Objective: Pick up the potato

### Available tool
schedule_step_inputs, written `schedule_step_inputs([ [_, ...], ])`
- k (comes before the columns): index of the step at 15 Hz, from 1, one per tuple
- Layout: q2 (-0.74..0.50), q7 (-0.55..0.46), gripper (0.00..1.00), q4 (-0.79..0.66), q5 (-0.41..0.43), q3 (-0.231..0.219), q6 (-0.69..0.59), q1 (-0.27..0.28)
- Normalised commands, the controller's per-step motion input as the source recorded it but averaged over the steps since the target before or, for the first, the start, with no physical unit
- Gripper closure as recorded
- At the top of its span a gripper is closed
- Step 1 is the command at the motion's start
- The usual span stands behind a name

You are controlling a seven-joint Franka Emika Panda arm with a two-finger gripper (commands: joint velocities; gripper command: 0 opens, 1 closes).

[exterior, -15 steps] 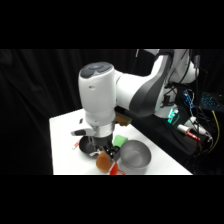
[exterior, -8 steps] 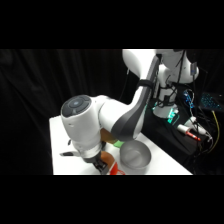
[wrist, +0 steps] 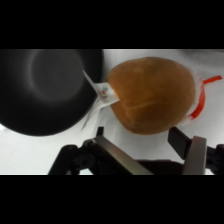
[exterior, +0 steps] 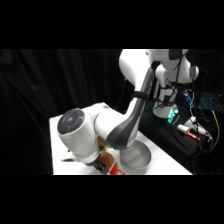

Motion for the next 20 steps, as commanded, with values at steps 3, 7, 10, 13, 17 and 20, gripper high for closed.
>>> schedule_step_inputs([
  [3, -0.03, 0.01, 0.0, 0.11, -0.137, -0.047, -0.39, 0.105],
  [7, -0.07, -0.01, 0.25, 0.02, -0.104, -0.011, -0.34, 0.05],
  [10, -0.1, -0.01, 0.43, -0.09, -0.104, 0.006, -0.16, 0.017],
  [13, -0.14, 0.0, 0.66, -0.15, -0.104, 0.007, -0.11, 0.006],
  [17, -0.28, 0.04, 0.96, -0.24, -0.079, 0.01, -0.15, -0.002],
  [20, -0.46, 0.08, 0.96, -0.34, -0.088, 0.011, -0.1, -0.004],
])
